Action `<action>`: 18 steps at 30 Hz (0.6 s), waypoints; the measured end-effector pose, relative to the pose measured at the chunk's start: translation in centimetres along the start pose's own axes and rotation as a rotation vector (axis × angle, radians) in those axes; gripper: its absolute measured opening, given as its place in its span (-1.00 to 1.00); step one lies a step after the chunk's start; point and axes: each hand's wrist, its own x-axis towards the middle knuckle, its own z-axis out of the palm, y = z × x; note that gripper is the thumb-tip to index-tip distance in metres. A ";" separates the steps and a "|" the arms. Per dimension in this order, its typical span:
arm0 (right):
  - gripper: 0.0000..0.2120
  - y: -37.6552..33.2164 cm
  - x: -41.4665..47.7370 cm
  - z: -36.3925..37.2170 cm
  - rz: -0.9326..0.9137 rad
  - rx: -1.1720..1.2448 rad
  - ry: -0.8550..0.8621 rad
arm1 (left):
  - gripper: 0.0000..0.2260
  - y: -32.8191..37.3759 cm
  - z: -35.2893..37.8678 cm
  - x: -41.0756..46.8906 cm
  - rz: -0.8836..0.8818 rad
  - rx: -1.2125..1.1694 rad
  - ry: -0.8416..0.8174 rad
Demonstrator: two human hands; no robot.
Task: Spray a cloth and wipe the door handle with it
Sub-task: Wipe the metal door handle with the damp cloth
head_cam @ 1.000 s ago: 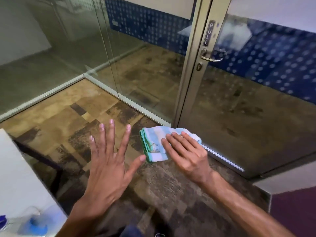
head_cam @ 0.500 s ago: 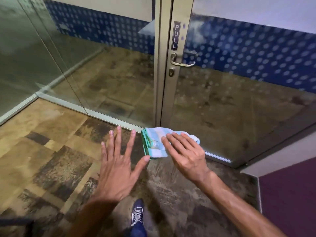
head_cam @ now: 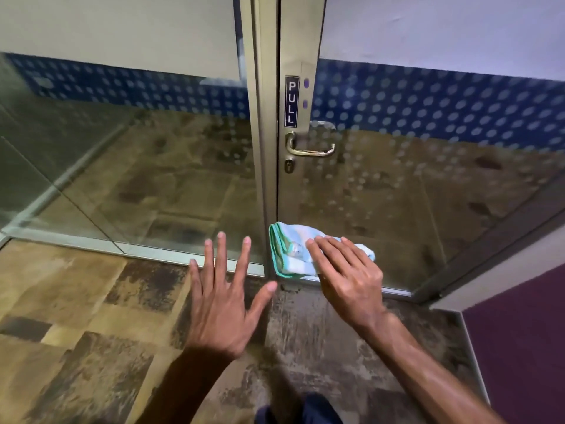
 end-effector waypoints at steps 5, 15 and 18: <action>-0.62 2.6 2.3 3.0 0.030 -0.013 0.016 | -0.25 0.0 0.0 6.0 0.053 0.012 0.043; -0.59 8.3 7.0 7.5 0.328 0.195 0.019 | -0.25 1.3 1.3 17.8 0.170 -0.030 0.215; -0.62 8.9 8.6 7.7 0.617 0.388 0.030 | -0.26 1.8 1.2 20.8 0.182 0.007 0.284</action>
